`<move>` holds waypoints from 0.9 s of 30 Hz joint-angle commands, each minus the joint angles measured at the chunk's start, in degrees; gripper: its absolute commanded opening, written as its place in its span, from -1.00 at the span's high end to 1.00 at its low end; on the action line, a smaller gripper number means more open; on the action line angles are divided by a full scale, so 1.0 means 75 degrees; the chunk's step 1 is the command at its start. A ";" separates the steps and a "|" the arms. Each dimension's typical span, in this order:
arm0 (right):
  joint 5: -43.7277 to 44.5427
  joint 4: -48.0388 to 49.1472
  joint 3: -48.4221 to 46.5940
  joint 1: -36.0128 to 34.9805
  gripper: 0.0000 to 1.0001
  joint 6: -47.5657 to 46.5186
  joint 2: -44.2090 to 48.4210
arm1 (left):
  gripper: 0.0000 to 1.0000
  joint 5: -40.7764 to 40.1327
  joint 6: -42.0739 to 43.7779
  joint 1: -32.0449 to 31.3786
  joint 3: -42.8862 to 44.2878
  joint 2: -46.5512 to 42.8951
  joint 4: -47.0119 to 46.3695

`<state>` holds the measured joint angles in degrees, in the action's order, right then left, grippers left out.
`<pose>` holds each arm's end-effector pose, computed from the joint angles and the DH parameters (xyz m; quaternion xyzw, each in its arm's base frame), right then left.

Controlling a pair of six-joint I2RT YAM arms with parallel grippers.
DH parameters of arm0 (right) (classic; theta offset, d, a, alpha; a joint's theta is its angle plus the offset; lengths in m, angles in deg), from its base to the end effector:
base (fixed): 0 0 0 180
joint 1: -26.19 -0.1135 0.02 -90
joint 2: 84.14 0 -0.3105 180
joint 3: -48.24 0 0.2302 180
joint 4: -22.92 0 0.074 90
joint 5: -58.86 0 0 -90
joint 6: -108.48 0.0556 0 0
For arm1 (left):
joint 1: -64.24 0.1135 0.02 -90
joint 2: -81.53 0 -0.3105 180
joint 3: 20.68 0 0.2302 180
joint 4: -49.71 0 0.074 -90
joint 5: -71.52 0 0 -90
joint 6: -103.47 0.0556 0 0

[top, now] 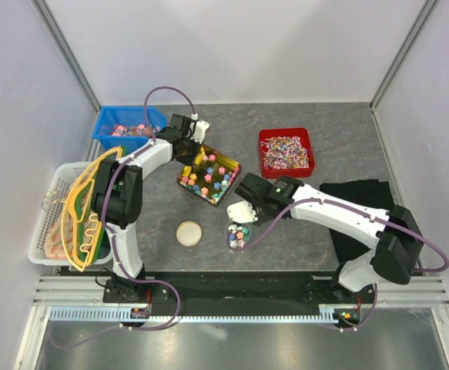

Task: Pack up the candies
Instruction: Scoop the fake candies from the storage box, then place the fake candies in the packing bottle.

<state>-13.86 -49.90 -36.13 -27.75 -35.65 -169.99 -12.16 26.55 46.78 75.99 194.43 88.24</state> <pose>0.1676 0.2021 0.2949 -0.7806 0.5918 -0.1490 0.1348 0.4145 -0.1368 0.2296 0.2667 0.9136 -0.0640 0.3000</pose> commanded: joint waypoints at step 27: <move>0.3110 -0.0227 0.0445 -0.1715 1.00 0.0409 -0.0425 | 0.96 0.0023 -0.0162 0.0206 0.0364 0.0122 -0.0357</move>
<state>5.24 -51.21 -33.05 -39.42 -33.29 -172.41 -12.46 26.55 47.96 76.01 195.51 88.27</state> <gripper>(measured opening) 0.372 0.044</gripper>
